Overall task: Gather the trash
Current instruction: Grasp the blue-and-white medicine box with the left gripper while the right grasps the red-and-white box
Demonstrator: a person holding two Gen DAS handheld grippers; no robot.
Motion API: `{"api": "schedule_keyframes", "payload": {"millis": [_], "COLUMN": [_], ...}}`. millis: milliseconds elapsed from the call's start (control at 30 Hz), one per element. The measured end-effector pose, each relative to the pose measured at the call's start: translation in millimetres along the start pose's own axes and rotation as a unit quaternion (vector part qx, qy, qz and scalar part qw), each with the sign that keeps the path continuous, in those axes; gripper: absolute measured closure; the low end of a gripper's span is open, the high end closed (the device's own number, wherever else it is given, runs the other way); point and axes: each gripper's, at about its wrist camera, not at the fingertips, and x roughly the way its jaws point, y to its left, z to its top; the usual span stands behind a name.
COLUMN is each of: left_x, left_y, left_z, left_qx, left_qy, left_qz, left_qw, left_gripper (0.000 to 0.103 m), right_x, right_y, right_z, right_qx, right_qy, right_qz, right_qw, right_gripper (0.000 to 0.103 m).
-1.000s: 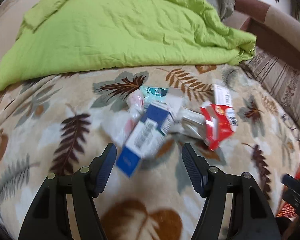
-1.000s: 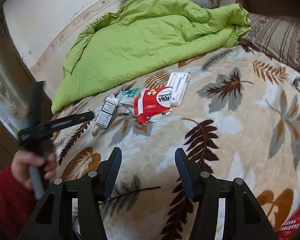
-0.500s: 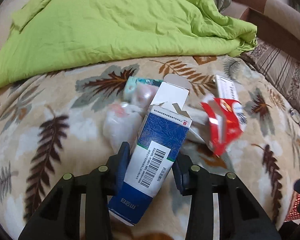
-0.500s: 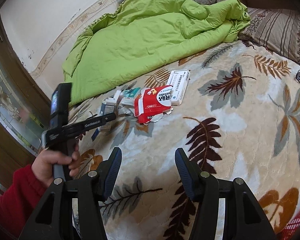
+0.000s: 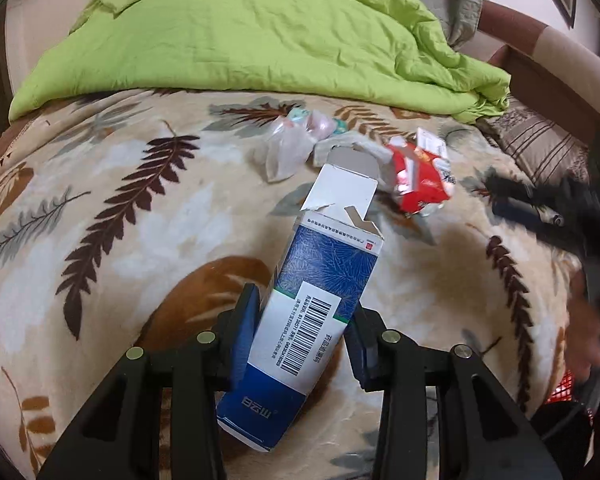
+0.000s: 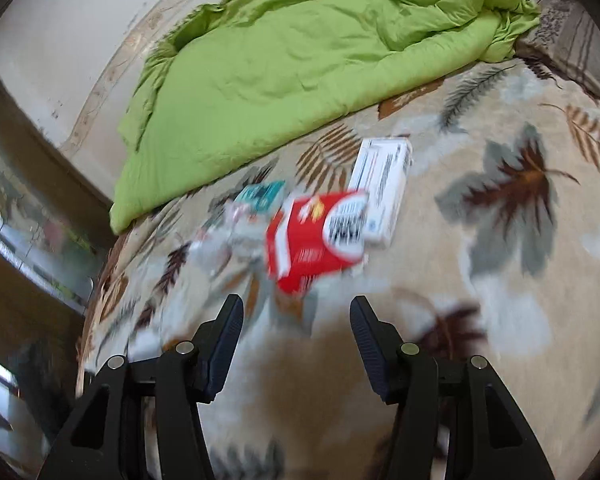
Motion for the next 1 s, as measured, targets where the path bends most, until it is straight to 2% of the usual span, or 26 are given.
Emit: {"api": "schedule_keyframes", "payload": {"millis": [133,333,400,433,533,633,800,1000], "left_x": [3,19,24,26,28,25,14,-21], "left_y": [4,5,7,8,9,8,2,-18], "left_z": [2,2,2,2,1,1,-3,-18], "left_qx": [-0.006,-0.006,-0.013,-0.016,-0.012,-0.015,-0.009,0.011], "left_qy": [-0.005,0.005,0.008,0.008,0.003,-0.01,-0.02,-0.035], "left_qz": [0.002,0.0,-0.001,-0.002,0.0,-0.003,-0.004,-0.018], "left_qw": [1.0,1.0,0.9999,0.9998,0.9999,0.9998,0.9997,0.9992], "left_gripper": [0.064,0.064,0.064,0.064,0.065,0.066,0.066,0.066], "right_x": [33,64,64,64,52,30,-9,-52], "right_y": [-15,-36,-31,-27,-16,-6,12,19], "right_z": [29,40,39,39,33,23,0,-46], "right_qx": [-0.003,0.041,0.038,0.032,0.018,0.022,0.008,-0.01], "right_qy": [0.01,0.035,0.029,0.03,0.012,-0.007,-0.022,-0.018], "right_qz": [-0.02,0.017,0.023,0.026,0.033,0.05,0.061,0.047], "right_qw": [1.0,0.998,0.999,0.999,0.999,0.998,0.998,0.999], "right_gripper": [0.043,0.045,0.063,0.082,0.093,0.099,0.099,0.099]}}
